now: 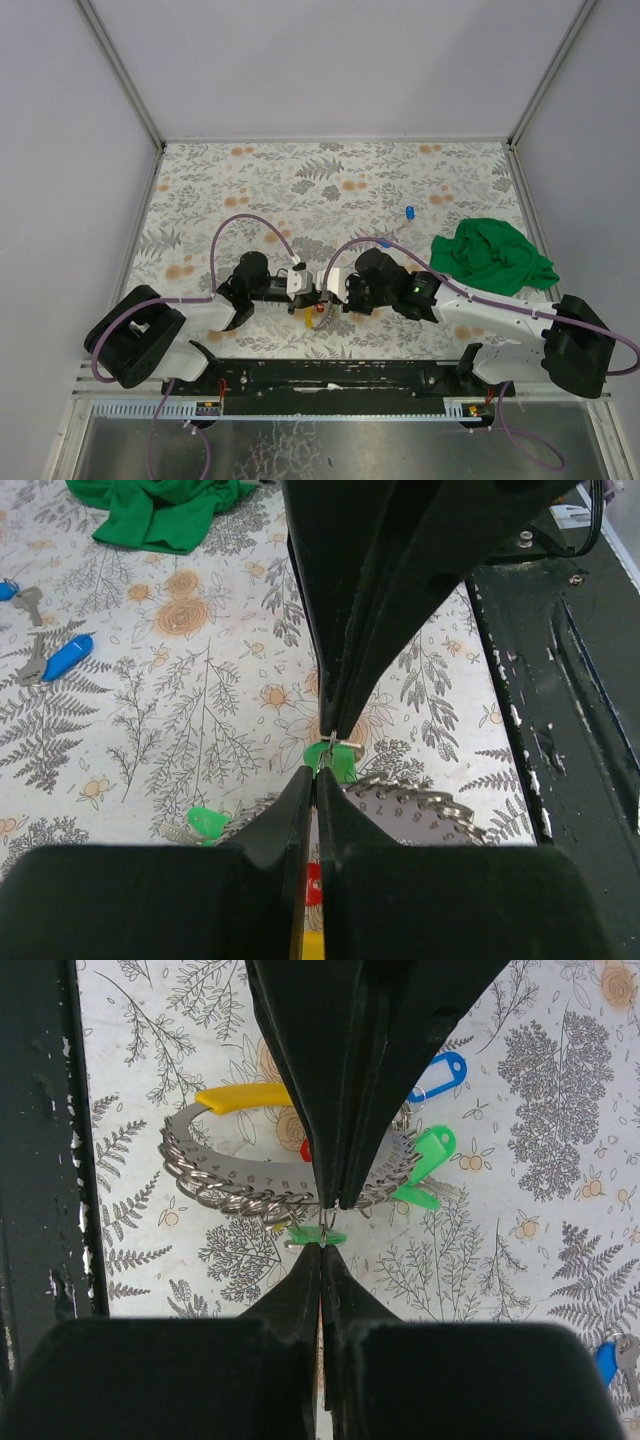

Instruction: Put the keys on the keyring

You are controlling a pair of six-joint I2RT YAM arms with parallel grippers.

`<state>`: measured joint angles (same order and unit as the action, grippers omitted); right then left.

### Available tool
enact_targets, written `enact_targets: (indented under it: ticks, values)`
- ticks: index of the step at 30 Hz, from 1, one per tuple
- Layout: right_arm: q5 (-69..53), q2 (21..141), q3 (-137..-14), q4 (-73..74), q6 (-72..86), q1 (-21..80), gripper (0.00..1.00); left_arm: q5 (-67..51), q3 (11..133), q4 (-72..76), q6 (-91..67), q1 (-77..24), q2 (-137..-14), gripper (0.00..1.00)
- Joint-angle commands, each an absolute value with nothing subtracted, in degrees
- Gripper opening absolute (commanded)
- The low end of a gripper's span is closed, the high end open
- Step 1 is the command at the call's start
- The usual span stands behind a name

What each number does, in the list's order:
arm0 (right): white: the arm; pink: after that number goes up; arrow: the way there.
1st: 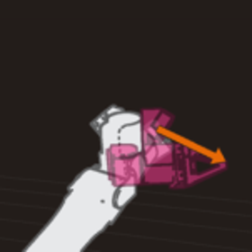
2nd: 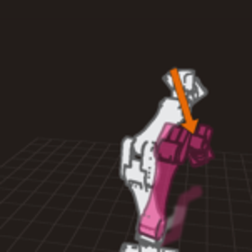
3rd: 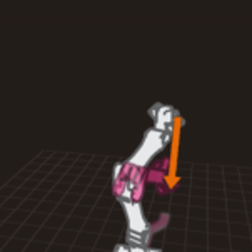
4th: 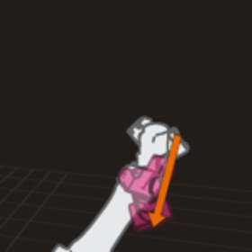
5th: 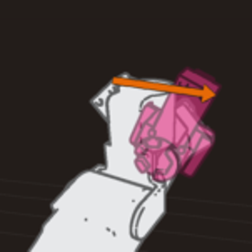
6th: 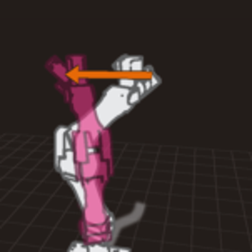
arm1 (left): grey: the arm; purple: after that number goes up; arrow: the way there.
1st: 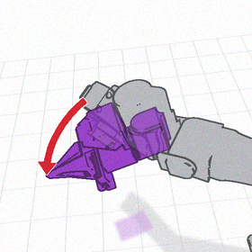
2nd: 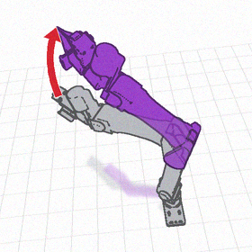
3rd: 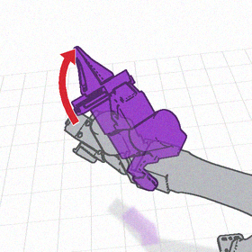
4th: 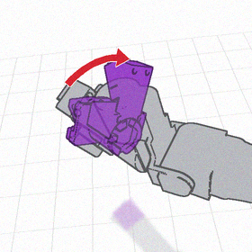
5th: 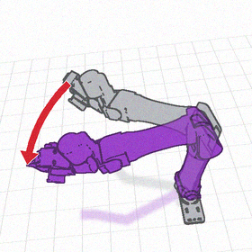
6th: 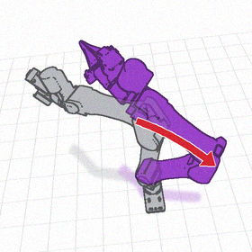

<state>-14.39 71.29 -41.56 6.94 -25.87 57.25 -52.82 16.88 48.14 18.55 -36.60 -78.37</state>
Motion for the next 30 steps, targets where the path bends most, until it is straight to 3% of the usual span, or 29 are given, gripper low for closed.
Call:
enact_targets:
  ticks: [1,18,24,30]
  values:
    - [-13.9,72.2,-43.2,1.8,-24.0,58.6,0.00,-51.5,16.4,58.5,17.2,-36.9,-76.1,0.00]
    - [-10.0,69.5,-40.9,-1.6,-18.4,58.6,0.00,-47.9,13.7,58.6,20.3,-38.8,-73.1,0.00]
    - [-9.2,62.7,-33.9,-5.9,-17.2,57.6,0.00,-46.8,11.0,69.2,15.7,-37.5,-75.3,0.00]
    - [-16.7,60.9,-28.5,-13.7,-16.0,53.0,0.00,-46.5,8.1,86.4,7.3,-35.5,-80.6,0.00]
